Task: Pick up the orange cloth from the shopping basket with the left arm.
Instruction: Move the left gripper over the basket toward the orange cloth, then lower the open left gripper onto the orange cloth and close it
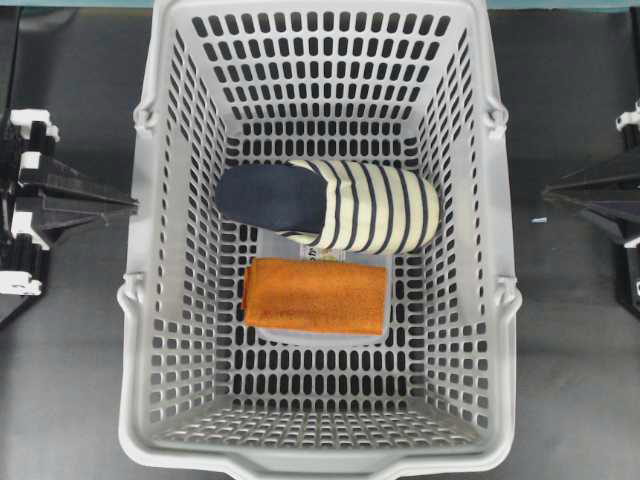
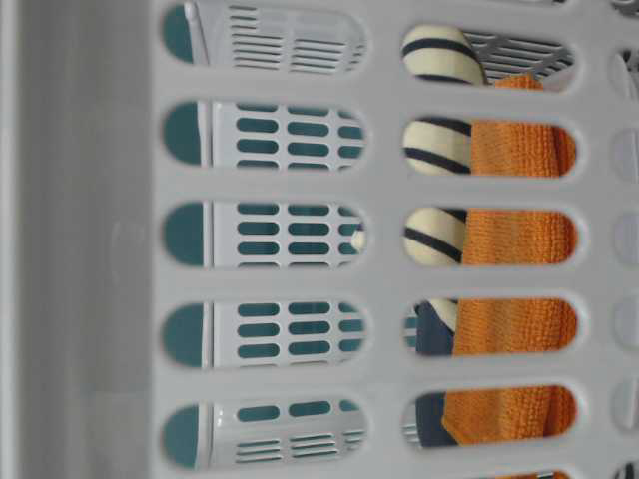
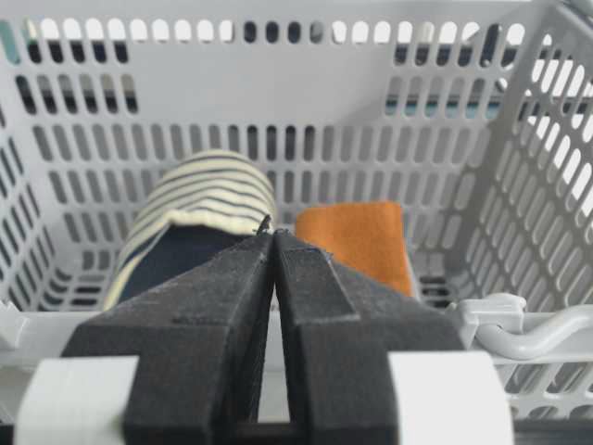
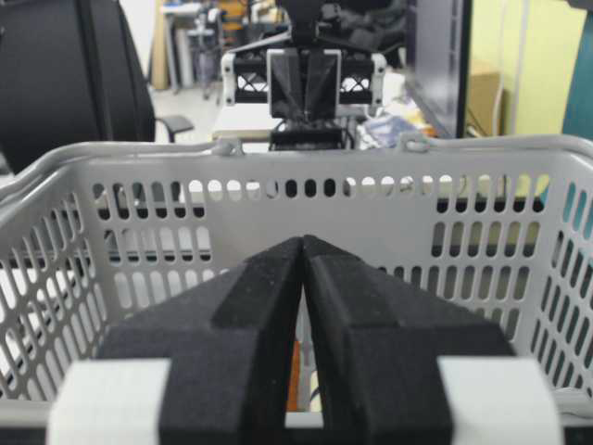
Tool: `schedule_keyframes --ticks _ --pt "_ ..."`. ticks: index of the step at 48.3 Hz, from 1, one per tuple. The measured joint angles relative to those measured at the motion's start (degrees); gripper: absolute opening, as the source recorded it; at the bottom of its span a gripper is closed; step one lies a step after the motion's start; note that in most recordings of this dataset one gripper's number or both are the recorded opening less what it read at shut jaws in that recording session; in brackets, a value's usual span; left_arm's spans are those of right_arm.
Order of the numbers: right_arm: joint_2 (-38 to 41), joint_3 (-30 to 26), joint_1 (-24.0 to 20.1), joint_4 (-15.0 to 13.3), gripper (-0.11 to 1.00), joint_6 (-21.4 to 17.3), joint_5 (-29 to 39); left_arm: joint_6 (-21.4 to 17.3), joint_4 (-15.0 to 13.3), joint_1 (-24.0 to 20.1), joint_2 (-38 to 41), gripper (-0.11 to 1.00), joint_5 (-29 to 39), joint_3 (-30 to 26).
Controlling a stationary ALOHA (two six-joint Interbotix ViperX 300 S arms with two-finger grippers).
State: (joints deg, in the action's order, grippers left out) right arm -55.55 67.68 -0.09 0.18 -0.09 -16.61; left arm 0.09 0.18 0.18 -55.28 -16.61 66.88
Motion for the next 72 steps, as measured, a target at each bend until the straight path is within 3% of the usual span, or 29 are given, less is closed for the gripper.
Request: schedule_keyframes --ticks 4,13,30,44,48,56,59,63,72 --pt "0.1 0.0 0.0 0.0 0.0 -0.2 -0.1 1.6 1.1 0.1 0.2 0.02 2.8 -1.7" --pt "0.2 0.0 0.0 0.0 -0.01 -0.3 -0.1 2.4 2.0 0.5 3.1 0.01 17.8 -11.6" --pt "-0.5 0.0 0.0 0.1 -0.01 -0.3 1.6 1.8 2.1 2.3 17.3 0.01 40.7 -31.0" --pt "-6.0 -3.3 0.4 0.4 0.02 -0.3 15.9 1.4 2.1 3.8 32.4 0.01 54.5 -44.8" --pt "-8.1 -4.2 0.6 0.4 0.16 -0.3 20.9 1.4 2.1 3.8 36.9 0.01 58.9 -48.6" --pt "-10.7 -5.4 0.8 0.4 0.62 -0.3 26.4 1.1 2.2 3.5 44.4 0.01 67.1 -56.0" --pt "-10.8 -5.4 0.8 0.4 0.74 -0.3 26.8 1.1 2.2 3.3 46.6 0.01 68.9 -58.1" --pt "-10.7 -5.4 0.8 0.4 0.75 -0.4 27.0 1.1 2.2 3.1 49.4 0.1 70.0 -60.2" --pt "-10.8 -5.4 1.1 0.4 0.74 -0.4 27.0 1.1 2.2 3.6 56.0 0.64 70.9 -63.1"
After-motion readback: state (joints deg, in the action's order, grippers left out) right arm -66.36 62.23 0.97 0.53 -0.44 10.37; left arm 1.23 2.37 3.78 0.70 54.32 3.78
